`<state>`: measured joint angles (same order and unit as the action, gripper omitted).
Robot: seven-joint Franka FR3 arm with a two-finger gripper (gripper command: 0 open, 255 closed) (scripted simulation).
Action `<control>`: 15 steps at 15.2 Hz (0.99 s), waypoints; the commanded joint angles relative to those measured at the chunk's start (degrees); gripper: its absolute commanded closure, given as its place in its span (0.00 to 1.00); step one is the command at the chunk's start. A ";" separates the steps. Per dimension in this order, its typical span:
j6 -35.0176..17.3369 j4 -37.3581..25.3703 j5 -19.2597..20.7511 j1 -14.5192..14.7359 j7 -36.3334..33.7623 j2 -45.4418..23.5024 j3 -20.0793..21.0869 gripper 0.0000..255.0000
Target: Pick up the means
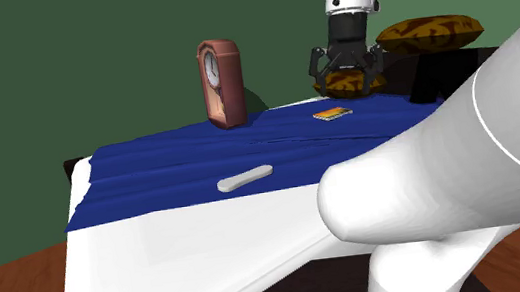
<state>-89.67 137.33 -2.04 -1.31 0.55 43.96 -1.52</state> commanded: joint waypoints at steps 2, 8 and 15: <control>-1.43 0.94 -0.95 0.03 -2.30 -0.31 1.28 0.00; -10.72 4.51 -6.23 0.20 -15.73 -4.75 9.15 0.00; -22.39 3.94 -9.88 -0.40 -31.20 -15.25 18.14 0.00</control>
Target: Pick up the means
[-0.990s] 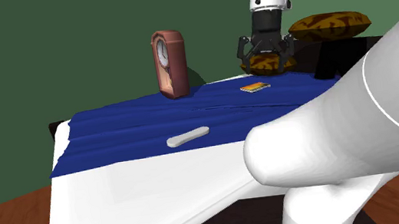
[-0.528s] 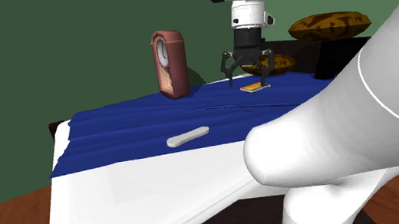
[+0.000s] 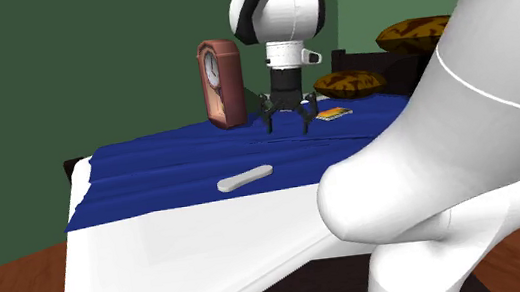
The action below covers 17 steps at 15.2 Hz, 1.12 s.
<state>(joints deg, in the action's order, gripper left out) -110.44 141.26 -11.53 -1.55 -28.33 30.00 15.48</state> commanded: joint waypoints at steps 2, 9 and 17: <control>-4.90 -1.06 -0.51 -0.61 -6.89 -5.16 3.56 0.00; -14.92 -7.79 3.85 -2.89 -24.41 -21.02 10.84 0.00; -20.91 -20.75 16.92 -1.43 -46.67 -41.53 12.18 0.00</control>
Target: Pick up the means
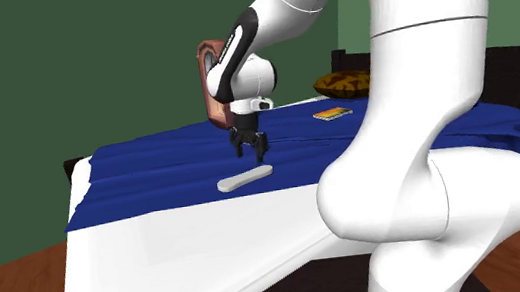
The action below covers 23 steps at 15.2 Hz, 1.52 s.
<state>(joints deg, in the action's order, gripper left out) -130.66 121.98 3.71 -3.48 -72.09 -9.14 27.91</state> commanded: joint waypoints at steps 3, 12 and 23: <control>-1.14 -7.73 5.94 2.94 -9.92 -9.74 -2.17 0.00; -5.14 -10.93 9.82 5.52 -14.68 -17.39 -4.88 0.00; -5.45 -10.94 9.99 5.57 -14.71 -17.72 -5.00 1.00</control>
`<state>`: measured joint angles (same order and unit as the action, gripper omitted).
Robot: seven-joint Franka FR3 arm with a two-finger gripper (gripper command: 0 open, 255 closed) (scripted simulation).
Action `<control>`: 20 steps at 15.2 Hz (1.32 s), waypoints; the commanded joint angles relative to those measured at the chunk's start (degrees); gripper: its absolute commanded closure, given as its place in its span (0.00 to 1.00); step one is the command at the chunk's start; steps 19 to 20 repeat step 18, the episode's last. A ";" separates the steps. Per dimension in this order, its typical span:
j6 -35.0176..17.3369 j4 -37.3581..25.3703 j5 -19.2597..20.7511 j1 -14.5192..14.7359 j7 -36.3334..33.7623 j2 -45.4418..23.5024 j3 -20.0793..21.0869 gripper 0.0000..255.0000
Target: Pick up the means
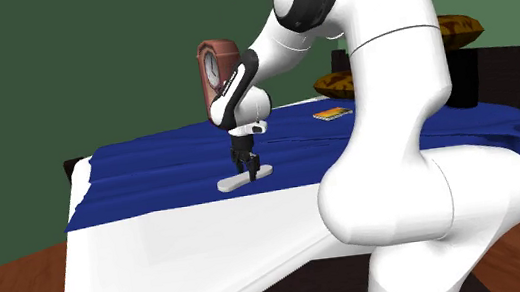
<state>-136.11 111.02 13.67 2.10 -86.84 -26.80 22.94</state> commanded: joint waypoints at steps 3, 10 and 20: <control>1.12 -0.08 -0.56 -0.26 0.34 1.01 0.36 1.00; 5.25 -1.02 -2.55 -1.10 1.58 4.45 1.51 1.00; 9.05 -2.36 -4.15 -1.68 2.59 7.15 2.29 1.00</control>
